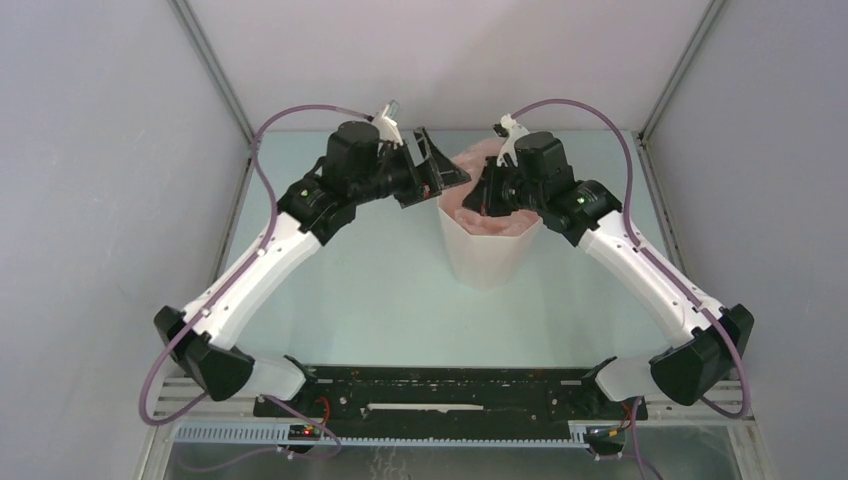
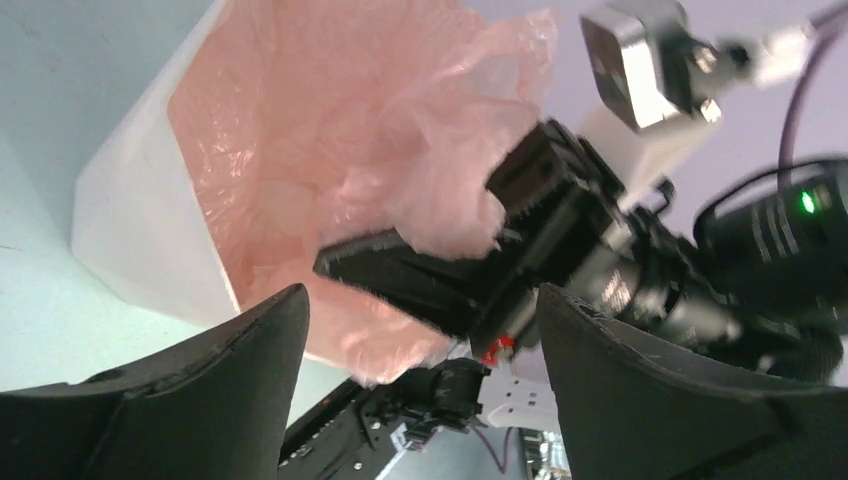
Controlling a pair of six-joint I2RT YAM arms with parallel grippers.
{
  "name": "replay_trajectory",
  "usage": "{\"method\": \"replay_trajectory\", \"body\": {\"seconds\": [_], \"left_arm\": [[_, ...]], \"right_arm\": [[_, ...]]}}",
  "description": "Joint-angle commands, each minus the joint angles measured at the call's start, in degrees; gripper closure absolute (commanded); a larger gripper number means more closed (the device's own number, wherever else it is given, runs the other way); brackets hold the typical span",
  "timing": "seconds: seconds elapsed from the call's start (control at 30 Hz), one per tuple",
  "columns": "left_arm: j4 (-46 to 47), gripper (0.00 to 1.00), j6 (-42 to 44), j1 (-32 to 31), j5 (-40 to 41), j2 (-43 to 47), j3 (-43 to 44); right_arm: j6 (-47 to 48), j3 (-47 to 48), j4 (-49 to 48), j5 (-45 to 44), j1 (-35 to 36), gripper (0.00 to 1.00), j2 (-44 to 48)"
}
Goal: Put the trash bags into the trash bin
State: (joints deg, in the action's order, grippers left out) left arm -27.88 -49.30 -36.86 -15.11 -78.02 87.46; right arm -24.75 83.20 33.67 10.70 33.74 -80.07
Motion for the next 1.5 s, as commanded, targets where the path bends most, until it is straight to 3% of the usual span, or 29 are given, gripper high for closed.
{"method": "replay_trajectory", "body": {"seconds": [0.0, 0.2, 0.33, 0.4, 0.5, 0.67, 0.93, 1.17, 1.27, 1.47], "left_arm": [[3.00, 0.15, -5.72, 0.65, -2.79, -3.74, 6.92], [2.74, 0.41, -4.84, 1.13, 0.10, -4.78, 7.75], [2.12, 0.77, -3.20, 2.15, -0.40, -5.17, 8.07], [1.03, 0.86, -2.11, 2.95, 0.05, -4.63, 7.81], [0.72, 0.94, -1.28, 4.61, -0.40, -2.72, 5.90], [0.19, 0.99, -0.66, 7.50, -2.34, 0.22, 2.70], [-2.11, 1.00, 0.45, 10.40, -3.06, 2.44, 2.18], [-5.81, 1.00, 1.69, 11.92, -0.34, 3.76, -0.07], [-6.18, 1.00, 1.66, 12.16, -1.41, 4.18, -1.68], [-3.12, 1.00, -0.69, 12.08, -4.40, 5.39, -6.38]], "right_arm": [[1.00, 1.84, 0.31, -1.53, 1.98, 1.00, 3.17], [1.86, 1.94, 1.14, -2.02, 3.96, 0.96, 4.84], [3.75, 2.94, 3.98, -2.77, 4.67, 0.68, 6.69], [5.30, 4.54, 6.88, -4.94, 4.67, 0.50, 8.44], [7.64, 5.82, 10.20, -8.27, 4.51, 0.32, 11.39], [7.44, 6.01, 11.73, -10.61, 4.15, 0.19, 14.99], [6.97, 6.36, 9.46, -17.63, 3.87, 0.18, 11.30], [4.01, 6.76, 14.31, -28.49, -2.47, 0.30, 8.72], [7.89, 8.05, 15.40, -28.73, -1.83, 0.36, 9.89], [7.27, 12.21, 17.34, -31.36, 7.18, 0.18, 11.08]]}}
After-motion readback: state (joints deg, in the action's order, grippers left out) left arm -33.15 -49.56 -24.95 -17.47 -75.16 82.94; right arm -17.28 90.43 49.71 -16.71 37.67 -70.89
